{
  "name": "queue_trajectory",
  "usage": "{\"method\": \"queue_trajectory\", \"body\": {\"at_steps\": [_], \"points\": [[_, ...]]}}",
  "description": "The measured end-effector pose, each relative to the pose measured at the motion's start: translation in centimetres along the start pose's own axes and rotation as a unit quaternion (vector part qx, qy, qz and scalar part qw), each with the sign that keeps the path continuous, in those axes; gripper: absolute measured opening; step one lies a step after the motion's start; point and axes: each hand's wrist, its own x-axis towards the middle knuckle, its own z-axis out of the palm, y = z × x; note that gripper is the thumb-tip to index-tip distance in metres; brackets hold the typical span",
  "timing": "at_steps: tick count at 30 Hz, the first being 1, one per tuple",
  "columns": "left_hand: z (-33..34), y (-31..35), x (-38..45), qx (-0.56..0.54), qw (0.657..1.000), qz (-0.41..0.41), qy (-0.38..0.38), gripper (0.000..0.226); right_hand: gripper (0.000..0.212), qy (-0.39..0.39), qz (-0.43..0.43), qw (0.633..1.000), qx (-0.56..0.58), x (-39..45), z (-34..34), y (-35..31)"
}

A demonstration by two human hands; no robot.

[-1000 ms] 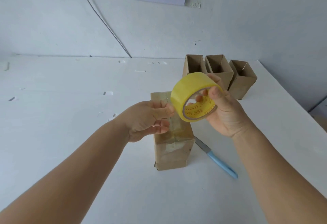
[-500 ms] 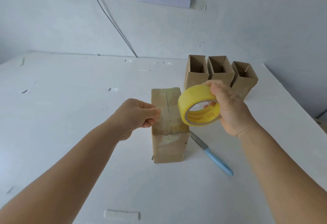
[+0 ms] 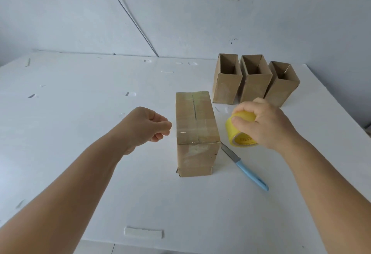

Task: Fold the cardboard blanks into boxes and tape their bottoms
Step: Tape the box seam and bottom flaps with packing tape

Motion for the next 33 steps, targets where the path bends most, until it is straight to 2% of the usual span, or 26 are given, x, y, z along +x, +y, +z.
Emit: {"method": "queue_trajectory", "body": {"at_steps": [17, 22, 27, 30, 33], "points": [[0.2, -2.4, 1.5, 0.002, 1.000, -0.010, -0.022, 0.007, 0.009, -0.021, 0.038, 0.999, 0.006, -0.4, 1.8, 0.4], [1.4, -4.4, 1.9, -0.033, 0.997, -0.035, -0.065, 0.010, 0.006, -0.043, 0.067, 0.994, 0.077, -1.0, 4.0, 1.9], [2.7, -5.3, 2.2, -0.087, 0.987, -0.061, -0.118, 0.018, 0.005, -0.041, 0.079, 0.990, 0.107, -1.1, 5.0, 2.3], [2.8, -4.9, 2.6, -0.094, 0.986, -0.082, -0.111, 0.023, 0.016, -0.035, 0.079, 0.991, 0.098, -1.1, 5.0, 2.0], [2.8, -5.1, 2.6, -0.035, 0.987, -0.113, -0.105, 0.042, 0.003, -0.028, 0.070, 0.994, 0.076, -0.9, 5.2, 2.1]]}}
